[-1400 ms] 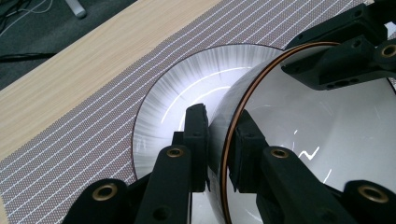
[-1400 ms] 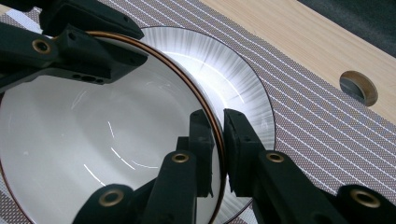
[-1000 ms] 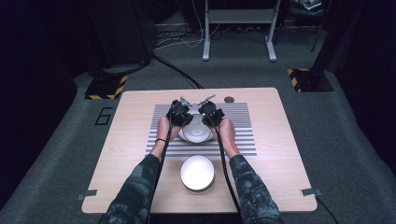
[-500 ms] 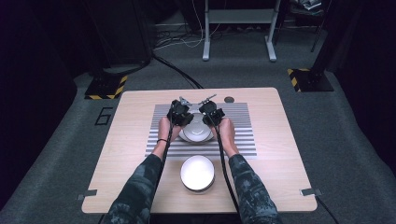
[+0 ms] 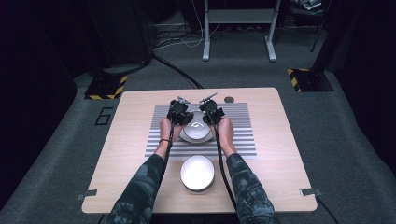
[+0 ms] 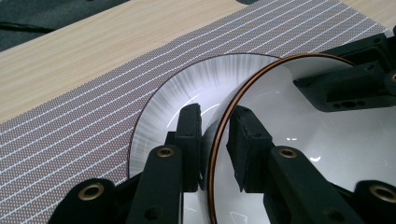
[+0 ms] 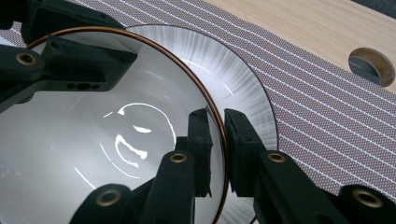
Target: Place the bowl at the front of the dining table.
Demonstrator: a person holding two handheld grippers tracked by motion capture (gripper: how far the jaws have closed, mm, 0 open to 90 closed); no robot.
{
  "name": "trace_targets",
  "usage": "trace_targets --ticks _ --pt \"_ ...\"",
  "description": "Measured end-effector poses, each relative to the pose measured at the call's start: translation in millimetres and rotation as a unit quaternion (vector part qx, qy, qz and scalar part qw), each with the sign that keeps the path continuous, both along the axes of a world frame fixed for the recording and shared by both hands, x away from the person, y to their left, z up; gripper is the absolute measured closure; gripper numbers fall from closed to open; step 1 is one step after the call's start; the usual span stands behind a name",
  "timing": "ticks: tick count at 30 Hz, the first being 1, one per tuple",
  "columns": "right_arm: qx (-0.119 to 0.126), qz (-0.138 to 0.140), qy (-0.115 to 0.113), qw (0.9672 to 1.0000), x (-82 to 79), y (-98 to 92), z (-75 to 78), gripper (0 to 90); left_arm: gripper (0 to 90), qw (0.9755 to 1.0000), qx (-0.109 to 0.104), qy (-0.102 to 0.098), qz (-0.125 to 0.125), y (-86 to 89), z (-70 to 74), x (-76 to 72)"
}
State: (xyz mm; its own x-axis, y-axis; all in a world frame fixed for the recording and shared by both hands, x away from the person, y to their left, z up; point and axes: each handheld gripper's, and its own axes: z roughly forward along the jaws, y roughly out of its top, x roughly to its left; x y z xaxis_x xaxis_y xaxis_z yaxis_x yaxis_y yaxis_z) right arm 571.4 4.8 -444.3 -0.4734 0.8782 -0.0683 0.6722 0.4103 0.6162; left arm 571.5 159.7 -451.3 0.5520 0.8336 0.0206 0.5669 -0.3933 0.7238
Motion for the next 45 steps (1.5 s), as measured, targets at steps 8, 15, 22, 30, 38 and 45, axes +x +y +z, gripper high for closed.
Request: trace_targets --ticks 8,15,22,30,38,45 --pt "0.01 -0.009 0.016 0.9998 9.4 1.7 -0.4 79.2 74.5 0.9997 -0.003 0.017 0.016 0.7 -1.3 5.7" --pt "0.021 -0.015 0.03 0.9992 14.6 0.9 -1.8 79.1 75.6 0.9988 -0.014 0.038 0.03 5.7 -5.6 9.6" --pt "0.032 -0.024 0.043 0.9983 17.4 1.9 -8.7 78.5 75.9 0.9972 -0.027 0.058 0.037 11.2 -11.4 12.2" --pt "0.048 -0.023 0.053 0.9972 19.7 -2.1 -11.2 79.6 78.2 0.9951 -0.048 0.077 0.04 17.8 -14.7 13.8" --pt "0.053 -0.022 0.052 0.997 19.9 -3.5 -11.8 79.1 78.6 0.9944 -0.057 0.08 0.039 21.4 -13.2 14.1" --pt "0.058 -0.026 0.052 0.9966 19.4 -4.6 -11.3 71.4 73.6 0.9943 -0.055 0.084 0.037 25.0 -8.2 13.9"
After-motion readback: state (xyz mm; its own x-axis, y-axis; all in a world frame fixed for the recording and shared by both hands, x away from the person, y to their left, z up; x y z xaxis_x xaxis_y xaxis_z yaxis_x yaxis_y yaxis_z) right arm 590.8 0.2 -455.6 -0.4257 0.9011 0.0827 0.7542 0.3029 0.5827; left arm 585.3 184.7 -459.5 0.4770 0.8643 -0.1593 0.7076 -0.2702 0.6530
